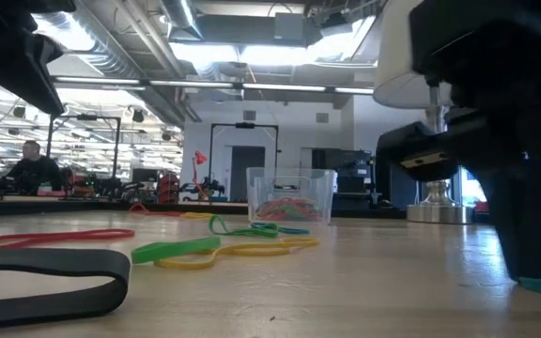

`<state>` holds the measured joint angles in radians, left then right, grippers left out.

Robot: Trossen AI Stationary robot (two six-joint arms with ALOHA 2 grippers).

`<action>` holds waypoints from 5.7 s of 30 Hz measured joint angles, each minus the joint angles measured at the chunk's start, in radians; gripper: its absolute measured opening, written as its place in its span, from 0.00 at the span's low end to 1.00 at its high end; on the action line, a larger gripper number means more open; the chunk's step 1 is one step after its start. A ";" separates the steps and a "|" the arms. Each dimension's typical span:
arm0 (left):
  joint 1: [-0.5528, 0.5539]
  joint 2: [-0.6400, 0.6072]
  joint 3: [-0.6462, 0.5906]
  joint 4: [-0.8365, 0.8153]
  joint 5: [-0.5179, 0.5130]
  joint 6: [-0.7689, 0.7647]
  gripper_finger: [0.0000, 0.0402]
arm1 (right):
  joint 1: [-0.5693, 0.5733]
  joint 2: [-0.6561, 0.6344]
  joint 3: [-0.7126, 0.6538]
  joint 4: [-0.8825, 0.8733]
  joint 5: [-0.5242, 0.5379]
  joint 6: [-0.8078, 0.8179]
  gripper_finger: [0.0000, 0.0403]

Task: Pick and place rubber bands into bin
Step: Put the blue rubber band into the transparent bin, then put the red rubber band into the transparent bin

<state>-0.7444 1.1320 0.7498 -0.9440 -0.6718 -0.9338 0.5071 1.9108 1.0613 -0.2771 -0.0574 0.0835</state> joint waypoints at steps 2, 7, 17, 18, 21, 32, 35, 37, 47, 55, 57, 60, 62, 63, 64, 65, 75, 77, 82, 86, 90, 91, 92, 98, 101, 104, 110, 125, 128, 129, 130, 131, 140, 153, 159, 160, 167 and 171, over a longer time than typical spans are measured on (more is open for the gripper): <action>0.000 0.000 0.000 0.000 -0.013 0.025 0.05 | -0.022 -0.016 -0.002 0.028 0.041 0.018 0.01; 0.000 0.000 0.000 -0.002 -0.007 0.171 0.05 | -0.077 -0.072 -0.001 0.096 0.264 0.083 0.00; 0.000 0.000 0.000 -0.002 -0.006 0.278 0.05 | -0.190 -0.159 -0.001 0.389 0.517 0.173 0.00; 0.000 0.000 0.000 -0.002 -0.006 0.272 0.05 | -0.199 -0.171 0.000 0.428 0.551 0.186 0.00; 0.000 0.000 0.001 -0.002 -0.007 0.270 0.05 | -0.233 -0.216 0.001 0.507 0.653 0.200 0.00; 0.015 -0.005 -0.006 -0.042 -0.070 0.267 0.05 | -0.434 -0.324 0.002 0.610 0.685 0.158 0.00; 0.036 -0.005 -0.006 -0.083 -0.074 0.267 0.05 | -0.489 -0.325 0.002 0.619 0.657 0.112 0.00; 0.059 -0.020 -0.006 -0.106 -0.082 0.267 0.05 | -0.523 -0.325 0.002 0.600 0.655 0.096 0.00; 0.298 -0.102 -0.007 -0.194 -0.157 0.198 0.05 | -0.661 -0.299 0.002 0.344 0.533 0.096 0.00; 0.503 -0.106 -0.007 -0.176 -0.140 0.211 0.05 | -0.713 -0.178 0.002 0.333 0.395 0.099 0.00; 0.548 -0.106 -0.007 -0.162 -0.139 0.212 0.05 | -0.727 -0.159 0.002 0.333 0.397 0.104 0.00; 0.609 -0.106 -0.007 -0.095 -0.140 0.249 0.05 | -0.743 -0.148 0.002 0.312 0.395 0.119 0.02; 0.641 -0.106 -0.007 -0.018 -0.141 0.308 0.05 | -0.755 -0.150 0.003 0.297 0.388 0.139 0.05; 0.656 -0.106 -0.007 0.025 -0.140 0.348 0.05 | -0.763 -0.153 0.003 0.283 0.373 0.149 0.07; 0.671 -0.106 -0.007 0.071 -0.138 0.395 0.05 | -0.773 -0.154 0.003 0.274 0.349 0.155 0.09; 0.687 -0.103 -0.007 0.118 -0.135 0.447 0.05 | -0.783 -0.155 0.003 0.274 0.327 0.169 0.11; 0.868 -0.093 -0.007 0.382 -0.072 0.753 0.05 | -0.820 -0.170 0.003 0.246 0.184 0.227 0.38; 0.910 -0.093 -0.007 0.399 -0.042 0.787 0.05 | -0.819 -0.192 0.003 0.230 0.174 0.226 0.41; 1.047 -0.082 -0.007 0.444 0.140 0.912 0.05 | -0.817 -0.279 0.003 0.167 0.149 0.226 0.42; 1.188 -0.029 -0.007 0.499 0.296 1.037 0.05 | -0.818 -0.352 0.003 0.122 0.150 0.227 0.40; 1.337 0.077 0.002 0.529 0.400 1.094 0.05 | -0.818 -0.398 0.003 0.119 0.155 0.261 0.38; 1.369 0.112 0.012 0.524 0.409 1.095 0.05 | -0.818 -0.404 0.003 0.121 0.157 0.279 0.38; 1.398 0.146 0.025 0.519 0.416 1.094 0.06 | -0.818 -0.407 0.003 0.119 0.162 0.293 0.38; 1.538 0.345 0.127 0.432 0.464 1.078 0.16 | -0.816 -0.403 0.003 0.114 0.169 0.366 0.37; 1.584 0.425 0.172 0.377 0.465 1.054 0.26 | -0.816 -0.401 0.003 0.107 0.169 0.383 0.37; 1.619 0.486 0.197 0.342 0.465 0.999 0.34 | -0.816 -0.401 0.003 0.106 0.169 0.384 0.37; 1.661 0.547 0.200 0.335 0.465 0.973 0.43 | -0.816 -0.401 0.003 0.106 0.172 0.410 0.37; 1.664 0.627 0.206 0.295 0.584 0.936 0.33 | -0.816 -0.401 0.003 0.108 0.226 0.418 0.37; 1.663 0.635 0.205 0.294 0.581 0.960 0.27 | -0.816 -0.401 0.003 0.108 0.226 0.436 0.37; 1.662 0.634 0.204 0.295 0.581 0.968 0.25 | -0.816 -0.401 0.003 0.108 0.226 0.436 0.37; 1.662 0.629 0.204 0.297 0.579 0.977 0.22 | -0.816 -0.401 0.003 0.108 0.226 0.436 0.37; 1.662 0.625 0.204 0.299 0.575 0.983 0.20 | -0.816 -0.401 0.003 0.108 0.226 0.436 0.37; 1.646 0.552 0.197 0.244 0.577 1.156 0.01 | -0.816 -0.401 0.003 0.090 0.225 0.411 0.37; 1.424 0.276 0.198 0.174 0.643 1.177 0.01 | -0.748 -0.405 0.002 -0.245 0.076 0.210 0.25; 1.258 0.212 0.243 0.176 0.644 1.065 0.01 | -0.728 -0.430 -0.013 -0.288 -0.039 0.066 0.08; 1.228 0.212 0.263 0.177 0.642 1.049 0.01 | -0.729 -0.446 -0.027 -0.286 -0.050 0.055 0.05; 1.080 0.288 0.470 0.188 0.530 0.993 0.01 | -0.732 -0.641 -0.196 -0.238 -0.070 0.022 0.05; 1.069 0.387 0.625 0.183 0.508 0.990 0.01 | -0.733 -0.764 -0.289 -0.207 -0.070 0.058 0.07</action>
<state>0.3250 1.5194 1.3746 -0.7605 -0.1637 0.0565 -0.2260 1.1470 0.7722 -0.4841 -0.1269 0.1415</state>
